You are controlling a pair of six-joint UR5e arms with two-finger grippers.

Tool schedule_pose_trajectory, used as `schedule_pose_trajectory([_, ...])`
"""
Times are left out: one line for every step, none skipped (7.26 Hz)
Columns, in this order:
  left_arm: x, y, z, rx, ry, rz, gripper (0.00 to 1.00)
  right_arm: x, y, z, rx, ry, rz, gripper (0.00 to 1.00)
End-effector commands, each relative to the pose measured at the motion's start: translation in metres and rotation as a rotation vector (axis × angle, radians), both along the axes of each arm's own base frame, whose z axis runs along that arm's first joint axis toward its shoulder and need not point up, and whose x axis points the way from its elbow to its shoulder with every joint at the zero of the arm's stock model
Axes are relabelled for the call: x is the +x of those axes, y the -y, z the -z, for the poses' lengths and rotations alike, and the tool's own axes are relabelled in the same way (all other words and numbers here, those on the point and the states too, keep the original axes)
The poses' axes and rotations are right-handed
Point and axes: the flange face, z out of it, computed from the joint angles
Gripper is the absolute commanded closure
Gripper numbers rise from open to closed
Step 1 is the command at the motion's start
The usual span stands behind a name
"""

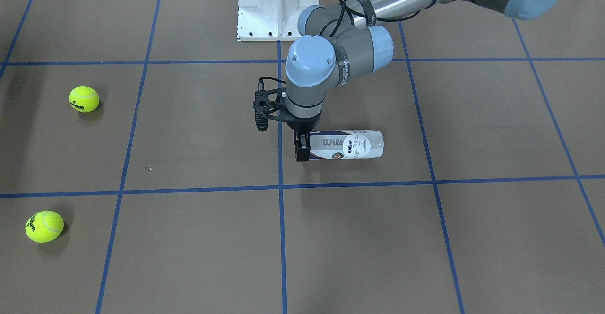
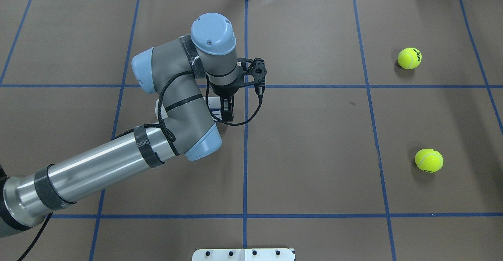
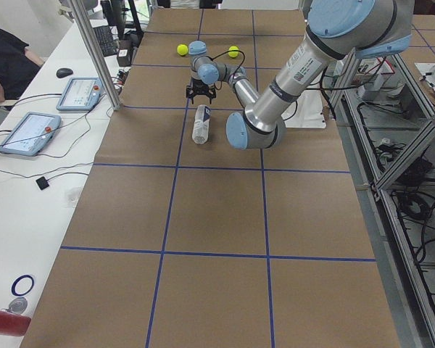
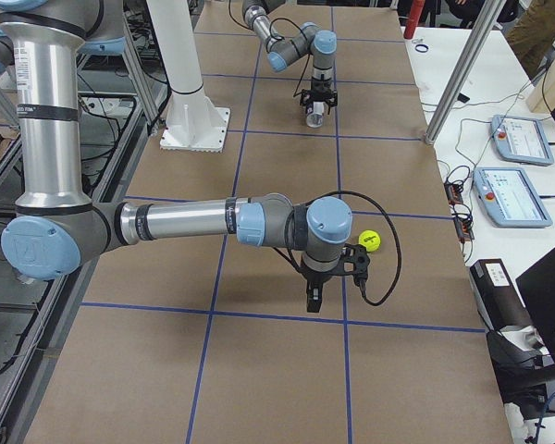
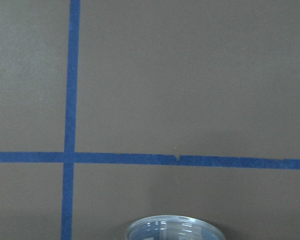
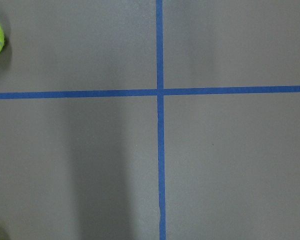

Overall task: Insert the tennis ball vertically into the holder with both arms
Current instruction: 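Lower the left gripper and close it around the can's open end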

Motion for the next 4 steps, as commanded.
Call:
schedule_pose_trajectory([0.0091, -0.0089, -0.001, 0.011, 0.009, -0.004, 0.02, 0.0, -0.0014, 0.0001, -0.001, 0.0, 0.0, 0.01])
schedule_pose_trajectory([0.0094, -0.0086, -0.0041, 0.009, 0.014, -0.003, 0.02, 0.0, -0.0014, -0.0007, -0.002, 0.0, 0.0, 0.01])
schedule_pose_trajectory([0.0093, -0.0086, -0.0065, 0.008, 0.016, -0.004, 0.02, -0.0001, -0.0014, -0.0006, -0.002, 0.001, 0.0, 0.01])
schedule_pose_trajectory([0.0095, -0.0069, -0.0094, 0.016, 0.027, 0.006, 0.02, -0.0001, -0.0022, -0.0028, -0.007, 0.001, 0.0, 0.01])
